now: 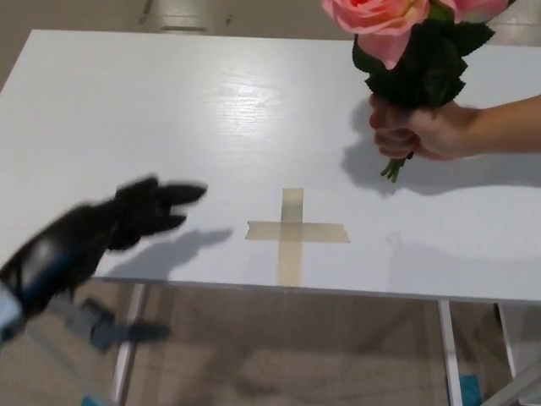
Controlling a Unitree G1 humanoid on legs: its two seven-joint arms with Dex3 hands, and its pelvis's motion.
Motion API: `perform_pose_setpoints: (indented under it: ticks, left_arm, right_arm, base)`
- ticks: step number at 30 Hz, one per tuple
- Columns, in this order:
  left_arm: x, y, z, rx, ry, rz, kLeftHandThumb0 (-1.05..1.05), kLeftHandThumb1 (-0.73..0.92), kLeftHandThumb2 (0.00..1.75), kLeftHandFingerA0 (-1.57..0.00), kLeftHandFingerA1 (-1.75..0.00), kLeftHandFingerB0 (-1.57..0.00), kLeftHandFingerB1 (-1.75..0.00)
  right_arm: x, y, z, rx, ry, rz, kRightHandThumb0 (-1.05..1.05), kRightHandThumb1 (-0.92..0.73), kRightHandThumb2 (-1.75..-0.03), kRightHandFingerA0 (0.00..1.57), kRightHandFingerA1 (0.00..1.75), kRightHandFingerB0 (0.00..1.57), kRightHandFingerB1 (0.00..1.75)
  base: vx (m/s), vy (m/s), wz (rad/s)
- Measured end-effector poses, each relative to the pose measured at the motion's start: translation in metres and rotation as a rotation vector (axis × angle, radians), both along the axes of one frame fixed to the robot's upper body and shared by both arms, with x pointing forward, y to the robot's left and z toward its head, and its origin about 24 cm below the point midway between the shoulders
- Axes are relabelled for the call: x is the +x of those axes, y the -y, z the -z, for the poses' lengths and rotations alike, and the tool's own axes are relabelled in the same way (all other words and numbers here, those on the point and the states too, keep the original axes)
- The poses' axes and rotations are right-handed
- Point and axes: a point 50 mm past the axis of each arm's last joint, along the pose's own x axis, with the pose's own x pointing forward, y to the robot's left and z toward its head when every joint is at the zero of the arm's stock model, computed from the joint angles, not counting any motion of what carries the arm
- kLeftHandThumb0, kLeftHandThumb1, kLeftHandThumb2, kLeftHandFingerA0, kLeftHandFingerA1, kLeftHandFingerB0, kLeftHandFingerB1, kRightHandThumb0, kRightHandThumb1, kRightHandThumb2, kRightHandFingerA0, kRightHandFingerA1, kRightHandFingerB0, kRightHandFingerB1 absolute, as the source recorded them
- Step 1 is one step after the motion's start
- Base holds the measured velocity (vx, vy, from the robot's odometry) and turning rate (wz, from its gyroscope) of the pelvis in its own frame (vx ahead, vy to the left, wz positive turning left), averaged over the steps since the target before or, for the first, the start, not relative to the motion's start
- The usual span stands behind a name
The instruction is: Use the left hand to pick up the rose and passes it to a human.
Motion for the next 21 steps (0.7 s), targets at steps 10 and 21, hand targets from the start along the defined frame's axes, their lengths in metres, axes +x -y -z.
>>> perform_pose_setpoints:
  ticks: [10,21]
  left_arm:
    - [-0.081,-0.023,0.036,-0.043,-0.159,-0.029,-0.56,0.41,0.54,-0.3,-0.32,-0.28,-0.3]
    - [-0.109,-0.054,0.121,-0.17,-0.447,-0.27,-0.62,0.55,0.57,-0.53,-0.39,-0.43,-0.34]
  right_arm:
    - [-0.015,0.001,0.006,-0.006,-0.04,0.002,-0.42,-0.65,-0.6,0.66,0.45,0.6,0.43]
    - [-0.029,0.0,0.011,-0.013,-0.076,-0.005,-0.42,-0.66,-0.6,0.64,0.44,0.55,0.41]
  base:
    - [0.0,0.0,0.0]
    - [0.0,0.0,0.0]
